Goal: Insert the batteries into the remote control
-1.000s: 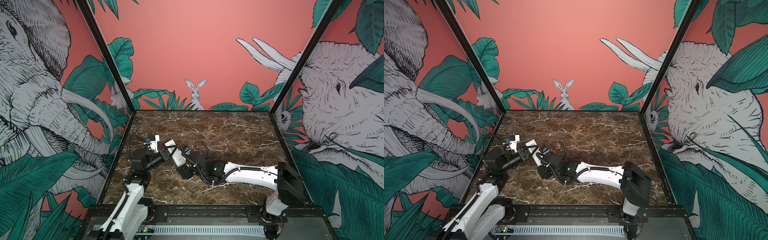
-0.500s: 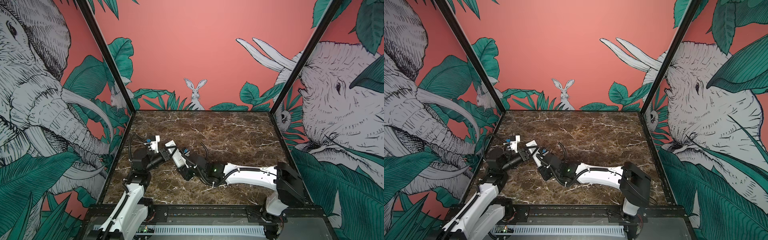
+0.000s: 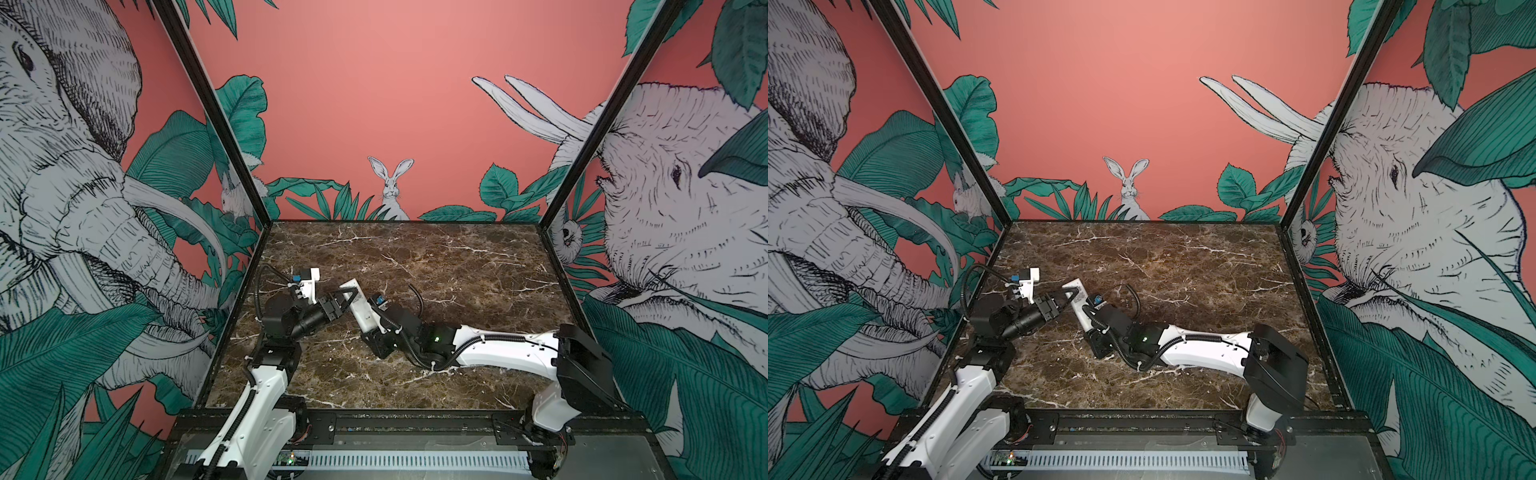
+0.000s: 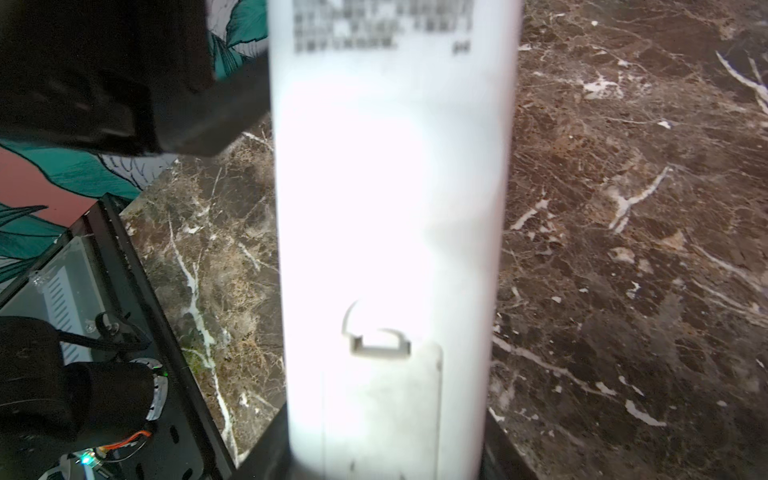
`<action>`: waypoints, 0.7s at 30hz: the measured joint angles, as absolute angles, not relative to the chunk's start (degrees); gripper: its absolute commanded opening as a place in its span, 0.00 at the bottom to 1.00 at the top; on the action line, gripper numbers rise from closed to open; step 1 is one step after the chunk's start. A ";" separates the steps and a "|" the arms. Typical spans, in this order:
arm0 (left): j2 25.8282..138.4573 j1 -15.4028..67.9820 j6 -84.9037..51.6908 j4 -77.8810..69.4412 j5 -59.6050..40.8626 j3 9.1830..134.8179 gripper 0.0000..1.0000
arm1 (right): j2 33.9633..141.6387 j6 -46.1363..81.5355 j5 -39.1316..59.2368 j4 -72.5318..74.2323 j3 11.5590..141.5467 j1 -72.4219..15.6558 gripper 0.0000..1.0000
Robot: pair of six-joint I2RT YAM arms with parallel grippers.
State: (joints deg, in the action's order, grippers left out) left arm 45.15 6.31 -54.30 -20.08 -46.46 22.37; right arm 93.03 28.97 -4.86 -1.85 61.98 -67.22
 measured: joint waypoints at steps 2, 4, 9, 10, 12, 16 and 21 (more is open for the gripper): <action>44.77 6.31 -54.19 -20.08 -46.89 22.52 0.76 | 91.70 28.97 -4.89 -2.07 60.77 -66.61 0.11; 44.49 6.31 -54.17 -20.08 -47.46 22.52 0.79 | 90.06 28.93 -4.91 -2.00 59.81 -66.15 0.11; 43.79 6.31 -53.89 -20.23 -49.45 22.96 0.84 | 84.95 28.51 -3.53 -1.17 57.30 -64.84 0.11; 43.77 6.31 -53.93 -20.71 -50.09 23.29 0.85 | 83.77 28.23 -2.83 -0.86 56.86 -64.58 0.11; 43.70 6.31 -54.19 -22.52 -51.20 23.75 0.85 | 81.84 27.62 -1.39 -0.27 56.21 -64.01 0.11; 42.63 6.46 -55.11 -26.35 -54.35 25.50 0.87 | 78.24 26.26 3.09 1.48 55.40 -62.81 0.12; 39.86 7.90 -54.19 -27.88 -58.00 30.44 0.89 | 75.09 24.97 9.30 4.45 55.37 -61.73 0.13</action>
State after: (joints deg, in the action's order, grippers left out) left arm 39.86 7.90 -54.19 -27.88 -58.00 30.44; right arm 75.09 24.97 9.30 4.45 55.37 -61.73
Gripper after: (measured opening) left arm 0.885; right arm 0.482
